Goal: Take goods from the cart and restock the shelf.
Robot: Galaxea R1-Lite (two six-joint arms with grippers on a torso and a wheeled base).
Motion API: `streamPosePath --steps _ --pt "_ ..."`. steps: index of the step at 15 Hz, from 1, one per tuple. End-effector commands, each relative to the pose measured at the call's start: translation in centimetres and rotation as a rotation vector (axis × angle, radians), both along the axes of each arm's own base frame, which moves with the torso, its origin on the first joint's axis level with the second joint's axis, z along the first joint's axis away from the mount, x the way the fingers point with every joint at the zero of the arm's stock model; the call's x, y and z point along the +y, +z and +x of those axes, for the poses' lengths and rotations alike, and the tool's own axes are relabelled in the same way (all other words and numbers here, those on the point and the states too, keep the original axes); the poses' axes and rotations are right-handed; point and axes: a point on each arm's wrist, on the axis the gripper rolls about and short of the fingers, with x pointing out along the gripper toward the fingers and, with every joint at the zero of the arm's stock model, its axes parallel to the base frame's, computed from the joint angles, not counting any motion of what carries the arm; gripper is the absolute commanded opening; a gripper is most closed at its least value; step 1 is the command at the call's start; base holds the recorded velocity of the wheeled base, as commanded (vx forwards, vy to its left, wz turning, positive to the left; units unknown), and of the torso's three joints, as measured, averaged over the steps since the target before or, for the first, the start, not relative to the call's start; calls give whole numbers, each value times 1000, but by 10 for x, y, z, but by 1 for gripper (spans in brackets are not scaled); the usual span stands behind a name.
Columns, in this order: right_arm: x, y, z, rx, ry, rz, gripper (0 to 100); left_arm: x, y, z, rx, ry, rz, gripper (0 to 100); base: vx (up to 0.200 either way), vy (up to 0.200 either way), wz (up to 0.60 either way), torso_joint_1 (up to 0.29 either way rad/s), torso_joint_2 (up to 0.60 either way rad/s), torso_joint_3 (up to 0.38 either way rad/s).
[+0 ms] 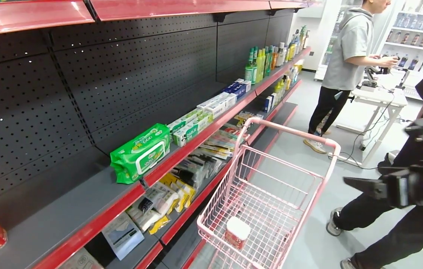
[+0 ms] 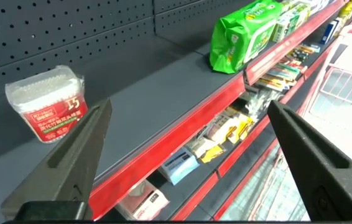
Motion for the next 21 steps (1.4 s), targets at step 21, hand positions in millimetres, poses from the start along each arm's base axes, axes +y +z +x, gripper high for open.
streamPosePath --steps 21 --pt "136 -226 141 394 629 -288 100 0 0 0 2 1 -1 100 0 0 0 -84 194 106"
